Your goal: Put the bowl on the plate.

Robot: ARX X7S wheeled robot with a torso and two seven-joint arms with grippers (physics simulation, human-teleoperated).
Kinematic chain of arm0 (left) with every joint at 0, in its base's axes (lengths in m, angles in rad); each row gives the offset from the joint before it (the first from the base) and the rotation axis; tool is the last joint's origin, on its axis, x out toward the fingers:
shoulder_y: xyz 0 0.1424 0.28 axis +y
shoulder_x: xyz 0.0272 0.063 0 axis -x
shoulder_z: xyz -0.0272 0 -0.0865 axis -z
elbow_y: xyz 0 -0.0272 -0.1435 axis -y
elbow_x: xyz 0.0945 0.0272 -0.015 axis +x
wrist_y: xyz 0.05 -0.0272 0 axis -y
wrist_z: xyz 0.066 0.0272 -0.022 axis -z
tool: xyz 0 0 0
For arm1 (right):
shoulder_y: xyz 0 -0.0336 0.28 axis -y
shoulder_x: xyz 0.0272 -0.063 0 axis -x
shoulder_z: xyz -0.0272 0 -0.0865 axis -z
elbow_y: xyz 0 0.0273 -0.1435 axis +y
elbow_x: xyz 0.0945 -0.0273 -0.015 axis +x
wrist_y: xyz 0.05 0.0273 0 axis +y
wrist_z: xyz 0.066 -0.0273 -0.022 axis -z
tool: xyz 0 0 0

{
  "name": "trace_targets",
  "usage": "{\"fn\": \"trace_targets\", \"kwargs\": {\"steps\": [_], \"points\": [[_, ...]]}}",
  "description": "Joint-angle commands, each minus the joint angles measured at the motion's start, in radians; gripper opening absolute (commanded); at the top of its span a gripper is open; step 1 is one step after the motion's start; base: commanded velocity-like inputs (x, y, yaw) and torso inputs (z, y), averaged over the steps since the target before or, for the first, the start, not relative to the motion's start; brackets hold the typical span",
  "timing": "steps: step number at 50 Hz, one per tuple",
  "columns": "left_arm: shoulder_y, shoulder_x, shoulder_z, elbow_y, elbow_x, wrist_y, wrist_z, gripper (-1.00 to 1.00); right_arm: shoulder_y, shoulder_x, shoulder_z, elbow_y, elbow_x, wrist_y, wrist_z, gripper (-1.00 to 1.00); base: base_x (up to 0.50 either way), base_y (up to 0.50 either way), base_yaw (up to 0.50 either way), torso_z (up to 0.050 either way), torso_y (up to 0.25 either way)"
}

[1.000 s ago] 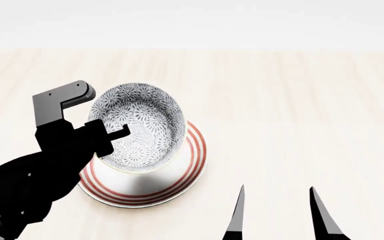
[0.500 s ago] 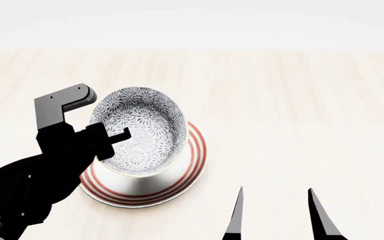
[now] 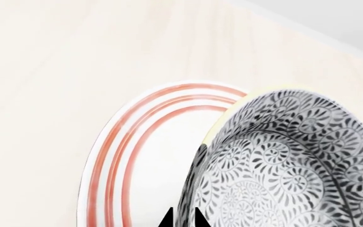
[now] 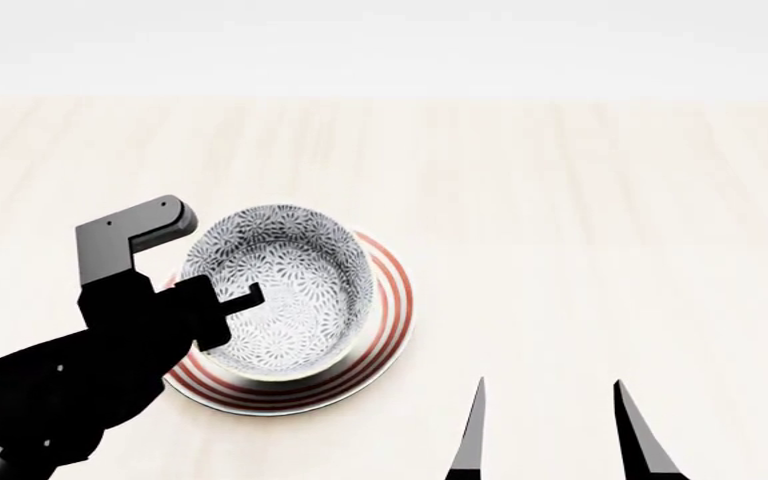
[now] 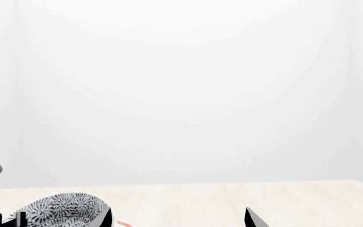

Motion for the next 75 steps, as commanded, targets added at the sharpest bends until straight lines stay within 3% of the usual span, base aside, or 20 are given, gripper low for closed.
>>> {"fn": "trace_targets", "kwargs": {"steps": [1,13,14,21,24,31,40,50,55,62,69,75], "points": [[0.013,0.018,-0.075,0.0,0.04,-0.004,0.017,-1.0,0.001,-0.013,0.015,0.006,-0.015,-0.003,-0.017,1.0,0.0,0.0,0.0,0.0,0.0],[0.007,0.018,-0.077,0.0,0.074,0.018,0.026,-1.0,0.002,-0.01,0.009,0.009,-0.013,-0.006,-0.014,1.0,0.0,0.0,0.0,0.0,0.0],[0.005,0.018,-0.054,0.0,0.067,0.031,0.027,1.0,0.001,-0.01,0.009,0.009,-0.011,-0.005,-0.014,1.0,0.0,0.0,0.0,0.0,0.0],[-0.042,0.018,0.117,0.0,-0.014,0.11,0.03,1.0,0.0,-0.009,0.005,0.013,-0.011,-0.008,-0.013,1.0,0.0,0.0,0.0,0.0,0.0],[-0.089,0.018,0.252,0.001,-0.105,0.147,0.043,1.0,-0.002,-0.008,0.001,0.012,-0.012,-0.008,-0.013,1.0,0.0,0.0,0.0,0.0,0.0],[-0.141,0.018,0.42,0.001,-0.249,0.188,0.041,1.0,-0.005,-0.007,-0.006,0.012,-0.013,-0.009,-0.012,1.0,0.0,0.0,0.0,0.0,0.0],[-0.15,0.018,0.451,0.001,-0.274,0.201,0.04,1.0,-0.002,-0.006,-0.011,0.02,-0.012,-0.013,-0.011,1.0,0.0,0.0,0.0,0.0,0.0],[-0.167,-0.012,0.323,0.001,-0.084,0.268,0.056,1.0,-0.001,-0.004,-0.016,0.019,-0.013,-0.01,-0.008,1.0,0.0,0.0,0.0,0.0,0.0],[-0.138,-0.082,0.295,0.013,-0.063,0.313,0.041,1.0,0.0,-0.002,-0.018,0.016,-0.014,-0.007,-0.005,1.0,0.0,0.0,0.0,0.0,0.0],[0.084,-0.351,0.275,0.528,-0.105,0.263,-0.178,1.0,0.002,-0.001,-0.026,0.011,-0.024,-0.001,0.0,1.0,0.0,0.0,0.0,0.0,0.0],[0.257,-0.509,0.265,0.835,-0.099,0.304,-0.309,1.0,0.001,0.001,-0.03,0.009,-0.028,-0.002,0.003,1.0,0.0,0.0,0.0,0.0,0.0],[0.41,-0.656,0.282,1.11,0.022,0.38,-0.492,1.0,0.001,0.003,-0.033,0.004,-0.029,-0.001,0.006,1.0,0.0,0.0,0.0,0.0,0.0]]}}
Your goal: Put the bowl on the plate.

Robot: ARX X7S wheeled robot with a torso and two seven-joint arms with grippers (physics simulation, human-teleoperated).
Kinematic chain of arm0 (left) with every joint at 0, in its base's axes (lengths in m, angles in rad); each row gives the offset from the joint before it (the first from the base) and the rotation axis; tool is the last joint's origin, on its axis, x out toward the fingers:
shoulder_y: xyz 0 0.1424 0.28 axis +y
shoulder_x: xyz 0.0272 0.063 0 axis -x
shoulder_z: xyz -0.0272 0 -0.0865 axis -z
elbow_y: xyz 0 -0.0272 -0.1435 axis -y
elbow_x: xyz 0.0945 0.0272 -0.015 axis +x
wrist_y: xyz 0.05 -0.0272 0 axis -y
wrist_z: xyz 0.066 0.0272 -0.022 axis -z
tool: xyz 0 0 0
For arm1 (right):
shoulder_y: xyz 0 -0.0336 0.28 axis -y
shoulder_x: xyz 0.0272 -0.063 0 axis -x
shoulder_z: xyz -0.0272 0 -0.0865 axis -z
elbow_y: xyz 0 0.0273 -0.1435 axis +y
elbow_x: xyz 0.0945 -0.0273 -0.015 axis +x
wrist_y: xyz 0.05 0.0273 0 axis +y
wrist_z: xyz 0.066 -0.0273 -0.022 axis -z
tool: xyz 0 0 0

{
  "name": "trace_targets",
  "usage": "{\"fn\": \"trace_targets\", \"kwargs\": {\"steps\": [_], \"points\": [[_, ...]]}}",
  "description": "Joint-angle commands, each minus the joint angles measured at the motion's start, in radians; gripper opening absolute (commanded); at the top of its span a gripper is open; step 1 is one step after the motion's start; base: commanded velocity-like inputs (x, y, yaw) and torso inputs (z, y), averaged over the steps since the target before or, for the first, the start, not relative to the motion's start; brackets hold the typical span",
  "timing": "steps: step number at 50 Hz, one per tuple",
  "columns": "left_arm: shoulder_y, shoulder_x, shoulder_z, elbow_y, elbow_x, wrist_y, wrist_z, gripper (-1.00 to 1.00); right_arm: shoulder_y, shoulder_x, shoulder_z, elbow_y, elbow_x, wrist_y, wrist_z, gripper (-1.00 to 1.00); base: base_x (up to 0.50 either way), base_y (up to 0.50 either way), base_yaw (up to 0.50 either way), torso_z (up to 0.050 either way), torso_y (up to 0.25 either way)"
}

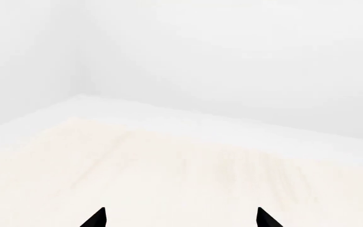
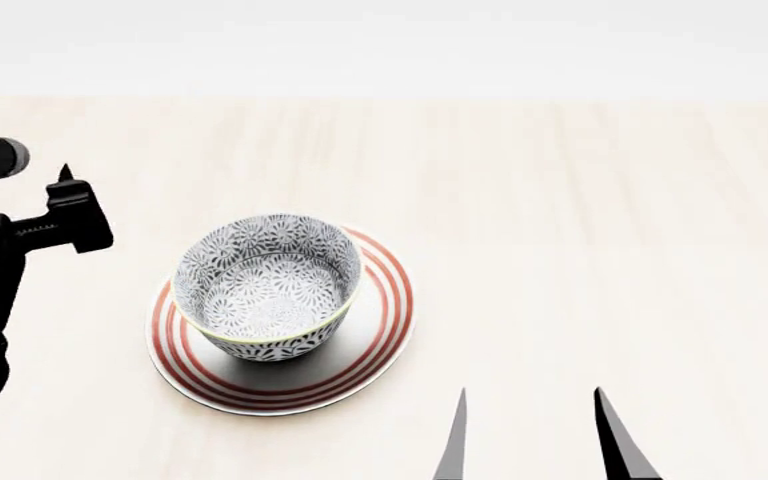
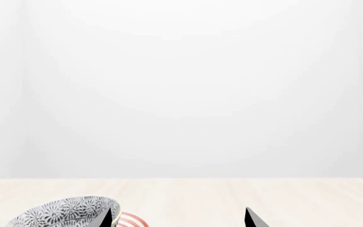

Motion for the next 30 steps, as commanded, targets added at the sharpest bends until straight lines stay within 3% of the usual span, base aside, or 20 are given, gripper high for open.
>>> {"fn": "trace_targets", "kwargs": {"steps": [1,7,12,22,30], "points": [[0.261,-0.245,-0.019,0.482,0.125,0.085,-0.25,1.0,0.0,-0.014,0.012,-0.005,-0.022,0.003,-0.014,1.0,0.0,0.0,0.0,0.0,0.0],[0.399,-0.317,-0.006,0.619,0.223,0.16,-0.37,1.0,-0.003,-0.014,0.005,-0.006,-0.026,0.002,-0.012,1.0,0.0,0.0,0.0,0.0,0.0],[0.498,-0.332,0.014,0.655,0.286,0.215,-0.423,1.0,-0.001,-0.013,0.002,-0.002,-0.026,0.0,-0.012,1.0,0.0,0.0,0.0,0.0,0.0],[0.682,-0.293,0.076,0.611,0.465,0.35,-0.504,1.0,-0.002,-0.017,-0.01,0.02,-0.043,-0.013,-0.007,1.0,0.0,0.0,0.0,0.0,0.0],[0.739,-0.25,0.087,0.582,0.744,0.487,-0.626,1.0,-0.001,-0.024,-0.022,0.065,-0.055,-0.04,-0.009,1.0,0.0,0.0,0.0,0.0,0.0]]}}
